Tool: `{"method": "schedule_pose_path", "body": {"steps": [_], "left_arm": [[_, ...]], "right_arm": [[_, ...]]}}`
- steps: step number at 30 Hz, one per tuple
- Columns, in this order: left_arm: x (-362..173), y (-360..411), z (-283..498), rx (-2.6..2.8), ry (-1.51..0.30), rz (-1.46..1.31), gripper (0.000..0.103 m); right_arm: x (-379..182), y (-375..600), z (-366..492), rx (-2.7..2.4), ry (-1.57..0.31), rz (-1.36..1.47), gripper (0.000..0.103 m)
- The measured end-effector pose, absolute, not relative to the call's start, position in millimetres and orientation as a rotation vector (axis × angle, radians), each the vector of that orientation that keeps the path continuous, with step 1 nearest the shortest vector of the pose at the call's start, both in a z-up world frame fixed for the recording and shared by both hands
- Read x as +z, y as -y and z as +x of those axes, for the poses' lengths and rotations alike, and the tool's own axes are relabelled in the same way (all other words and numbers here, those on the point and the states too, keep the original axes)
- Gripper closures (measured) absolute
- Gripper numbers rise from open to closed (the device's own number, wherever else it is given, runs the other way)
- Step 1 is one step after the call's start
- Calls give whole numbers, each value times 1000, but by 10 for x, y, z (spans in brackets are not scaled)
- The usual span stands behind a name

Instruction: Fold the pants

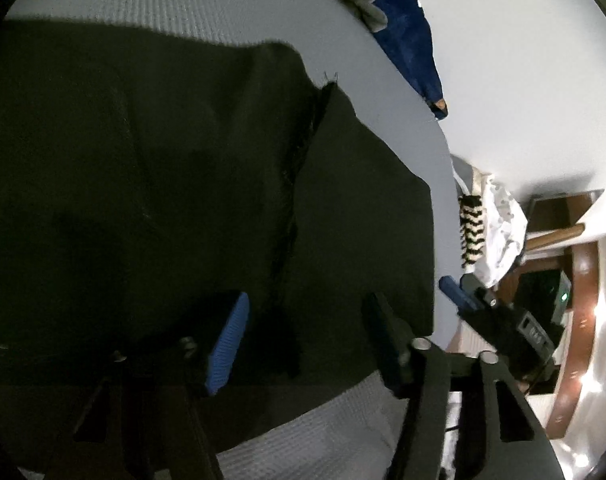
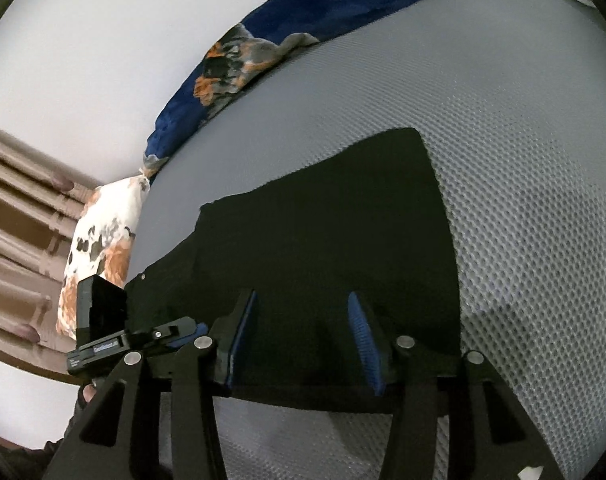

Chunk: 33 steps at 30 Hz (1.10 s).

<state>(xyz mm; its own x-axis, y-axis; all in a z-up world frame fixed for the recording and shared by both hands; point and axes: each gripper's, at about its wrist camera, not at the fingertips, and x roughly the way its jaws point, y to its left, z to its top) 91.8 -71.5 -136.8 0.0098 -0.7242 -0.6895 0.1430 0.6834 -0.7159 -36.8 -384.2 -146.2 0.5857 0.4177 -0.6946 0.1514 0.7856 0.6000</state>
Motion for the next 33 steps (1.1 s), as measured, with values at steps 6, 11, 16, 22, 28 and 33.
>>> {"method": "schedule_pose_path", "body": {"steps": [6,11,16,22,28,33], "left_arm": [[-1399,944,845,-764,-1415,-522,56],[-1516,1040,853,-744,-1452,-530,89],[-1312,937,731,-765,-1385,-485,92],[-1434,814,658,-685,-1408,-391,95],[-1304,810,653,-652,-1340,-272,91],[-1029,836,683,-635,-1195,-157,83]], "right_arm": [[-1557,3844,-372,179,-961,700,58],[-1629,3755,-336,190,-987,697,58],[-1599,3669,-341,190,-993,647,58],[-1672,3601,-290,158,-1030,572,58],[-1745,3554,-223,128,-1054,532,59],[-1507,3576,-64,53,-982,391,58]]}}
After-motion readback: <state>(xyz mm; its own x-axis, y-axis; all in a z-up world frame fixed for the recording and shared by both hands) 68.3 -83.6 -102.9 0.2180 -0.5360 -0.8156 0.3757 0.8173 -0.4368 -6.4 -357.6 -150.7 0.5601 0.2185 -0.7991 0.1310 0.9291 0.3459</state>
